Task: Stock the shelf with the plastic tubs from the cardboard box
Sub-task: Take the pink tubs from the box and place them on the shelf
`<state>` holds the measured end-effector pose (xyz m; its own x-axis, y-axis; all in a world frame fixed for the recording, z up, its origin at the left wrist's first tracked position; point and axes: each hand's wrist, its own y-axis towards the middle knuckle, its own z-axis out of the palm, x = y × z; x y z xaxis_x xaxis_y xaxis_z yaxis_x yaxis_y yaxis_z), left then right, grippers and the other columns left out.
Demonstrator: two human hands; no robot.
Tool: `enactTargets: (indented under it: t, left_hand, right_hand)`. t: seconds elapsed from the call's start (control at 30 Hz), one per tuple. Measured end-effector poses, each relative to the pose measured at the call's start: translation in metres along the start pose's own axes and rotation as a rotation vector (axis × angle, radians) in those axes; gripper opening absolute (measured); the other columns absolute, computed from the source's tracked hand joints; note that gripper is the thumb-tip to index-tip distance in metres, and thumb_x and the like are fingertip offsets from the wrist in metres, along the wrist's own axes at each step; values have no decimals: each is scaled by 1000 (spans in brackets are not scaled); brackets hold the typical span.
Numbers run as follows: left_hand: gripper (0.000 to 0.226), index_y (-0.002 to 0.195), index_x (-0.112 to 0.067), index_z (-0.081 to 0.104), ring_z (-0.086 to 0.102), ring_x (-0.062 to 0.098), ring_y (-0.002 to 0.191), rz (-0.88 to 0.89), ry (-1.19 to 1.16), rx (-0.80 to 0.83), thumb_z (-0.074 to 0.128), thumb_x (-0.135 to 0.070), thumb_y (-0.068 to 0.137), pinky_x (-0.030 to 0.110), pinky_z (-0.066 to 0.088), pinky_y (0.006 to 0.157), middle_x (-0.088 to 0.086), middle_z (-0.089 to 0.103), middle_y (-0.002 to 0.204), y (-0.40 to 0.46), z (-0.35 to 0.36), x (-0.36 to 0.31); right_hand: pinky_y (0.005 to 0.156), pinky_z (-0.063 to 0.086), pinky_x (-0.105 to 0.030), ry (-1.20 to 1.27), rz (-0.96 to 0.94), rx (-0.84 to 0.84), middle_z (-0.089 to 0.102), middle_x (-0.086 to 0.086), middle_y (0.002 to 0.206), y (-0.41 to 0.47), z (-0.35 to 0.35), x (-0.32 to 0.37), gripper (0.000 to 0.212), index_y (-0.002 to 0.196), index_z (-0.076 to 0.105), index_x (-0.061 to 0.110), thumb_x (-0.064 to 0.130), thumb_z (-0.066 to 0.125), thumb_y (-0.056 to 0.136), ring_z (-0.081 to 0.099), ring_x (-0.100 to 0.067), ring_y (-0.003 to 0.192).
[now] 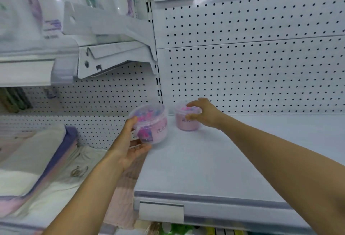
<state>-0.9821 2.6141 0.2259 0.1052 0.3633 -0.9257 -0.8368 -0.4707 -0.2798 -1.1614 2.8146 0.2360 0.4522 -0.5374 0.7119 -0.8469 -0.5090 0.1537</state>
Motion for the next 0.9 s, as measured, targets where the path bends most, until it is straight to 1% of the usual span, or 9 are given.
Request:
enactTargets:
  t: [0.13, 0.23, 0.33, 0.4, 0.5, 0.57, 0.7, 0.8, 0.9]
  left_hand:
    - [57, 121, -17, 54, 59, 38, 108, -9, 8, 19, 65, -53, 79, 43, 56, 84, 25, 55, 119, 3, 0, -2]
    - [56, 124, -17, 54, 59, 35, 98, 3, 39, 73, 61, -53, 82, 43, 56, 81, 22, 54, 116, 2, 0, -2]
    - [48, 119, -18, 59, 57, 33, 92, 8, 152, 210, 55, -52, 85, 41, 57, 75, 18, 53, 113, -3, 10, -5]
    - [48, 117, -16, 61, 58, 31, 84, -12, 256, 314, 51, -52, 87, 41, 56, 76, 18, 54, 104, -9, 25, -4]
    - [54, 115, -17, 65, 63, 30, 77, -27, 389, 395, 46, -60, 88, 44, 56, 82, 18, 60, 96, -12, 49, 0]
    - [64, 116, -22, 62, 66, 31, 81, 65, 590, 306, 39, -72, 84, 42, 57, 79, 14, 66, 101, -8, 65, 3]
    - [45, 123, -28, 57, 52, 18, 109, 649, 1014, -120, 42, -56, 92, 29, 40, 89, -4, 57, 126, 25, 86, 8]
    - [44, 134, -26, 50, 34, 11, 134, 898, 1156, 78, 55, -40, 93, 21, 27, 101, -9, 46, 142, 52, 95, 13]
    - [43, 134, -30, 53, 32, 11, 138, 919, 1298, 124, 56, -42, 92, 28, 26, 109, -10, 46, 143, 69, 99, 15]
  right_hand:
    - [112, 28, -43, -105, 0, -7, 7, -3, 158, 1, 1, 1, 63, 139, 45, 32, 43, 69, 82, 16, -28, 144]
    - [115, 20, -41, -136, -285, -77, 4, 7, 159, -33, -7, 8, 70, 144, 34, 39, 43, 68, 83, 1, -16, 146]
    - [117, 17, -33, -217, -682, -66, 17, 7, 158, -68, -10, 11, 71, 145, 35, 34, 40, 70, 83, 10, -16, 146]
    - [117, 22, -31, -191, -750, -98, 32, 8, 153, -82, -12, 6, 62, 141, 44, 28, 36, 69, 84, 21, -13, 144]
    - [109, 38, -29, -69, -700, -176, 57, 11, 134, -98, -25, -8, 45, 127, 60, 24, 34, 68, 83, 44, -5, 131]
    - [104, 42, -26, -48, -624, -223, 63, 12, 124, -107, -37, -22, 41, 121, 65, 23, 36, 67, 82, 54, 0, 120]
    - [98, 46, -28, -170, -389, -344, 61, 21, 121, -113, -56, -56, 37, 117, 66, 36, 44, 64, 80, 56, 1, 113]
    - [89, 49, -31, -353, -274, -439, 61, 17, 125, -108, -61, -74, 33, 118, 65, 35, 34, 67, 85, 52, -4, 121]
    - [81, 49, -32, -461, -234, -453, 61, 19, 126, -95, -61, -78, 32, 118, 66, 32, 32, 68, 86, 49, -7, 126]
